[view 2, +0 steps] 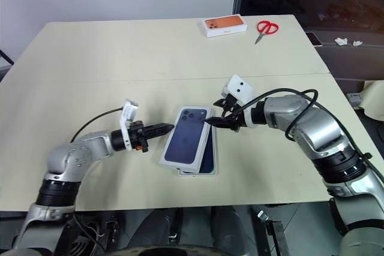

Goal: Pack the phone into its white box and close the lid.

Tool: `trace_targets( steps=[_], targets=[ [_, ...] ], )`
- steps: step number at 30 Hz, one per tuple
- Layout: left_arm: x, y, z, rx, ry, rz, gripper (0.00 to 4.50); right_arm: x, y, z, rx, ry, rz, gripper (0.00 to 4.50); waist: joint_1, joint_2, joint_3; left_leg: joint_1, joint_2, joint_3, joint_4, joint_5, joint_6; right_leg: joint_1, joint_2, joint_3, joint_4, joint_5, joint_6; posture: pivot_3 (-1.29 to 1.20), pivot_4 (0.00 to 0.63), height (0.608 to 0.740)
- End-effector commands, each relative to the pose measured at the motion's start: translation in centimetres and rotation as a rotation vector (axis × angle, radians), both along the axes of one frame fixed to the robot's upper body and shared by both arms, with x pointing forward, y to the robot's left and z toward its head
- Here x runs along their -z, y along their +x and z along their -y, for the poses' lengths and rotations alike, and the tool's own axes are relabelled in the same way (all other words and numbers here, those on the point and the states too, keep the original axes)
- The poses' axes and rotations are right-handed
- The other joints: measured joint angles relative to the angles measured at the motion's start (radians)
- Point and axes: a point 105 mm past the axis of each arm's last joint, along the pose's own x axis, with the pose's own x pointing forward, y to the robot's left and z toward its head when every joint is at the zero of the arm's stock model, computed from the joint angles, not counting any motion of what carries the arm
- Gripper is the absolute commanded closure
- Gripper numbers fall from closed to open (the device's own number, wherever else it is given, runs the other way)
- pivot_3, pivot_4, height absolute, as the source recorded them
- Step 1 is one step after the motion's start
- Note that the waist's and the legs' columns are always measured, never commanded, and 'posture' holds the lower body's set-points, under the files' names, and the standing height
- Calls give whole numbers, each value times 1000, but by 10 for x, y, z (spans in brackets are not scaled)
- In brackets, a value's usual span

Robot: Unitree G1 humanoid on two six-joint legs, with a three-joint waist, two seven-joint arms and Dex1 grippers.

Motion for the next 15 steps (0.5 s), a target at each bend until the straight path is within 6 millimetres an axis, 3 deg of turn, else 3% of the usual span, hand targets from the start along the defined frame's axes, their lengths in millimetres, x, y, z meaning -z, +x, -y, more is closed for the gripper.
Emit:
trace_targets(
  steps=[1, 5, 15],
  targets=[
    [-9, 4, -17, -35, 16, 52, 4500, -11, 5, 4, -3, -11, 85, 2381, 4, 0, 0, 0, 0, 0, 0, 0, 0, 0, 0, 0, 0, 0, 0, 0, 150, 740],
    [-2, 8, -23, -42, 67, 52, 4500, -3, 5, 9, -29, -94, 115, 4446, 18, 0, 0, 0, -1, 0, 1, 0, 0, 1, -1, 0, -2, 0, 0, 0, 150, 740],
    [8, 6, -1, 23, 52, 18, 4500, 14, 9, 26, 17, -221, 117, 4483, 19, 0, 0, -1, -1, 0, 0, 0, 0, 0, -1, 0, -3, 1, 0, 0, 150, 740]
  ],
)
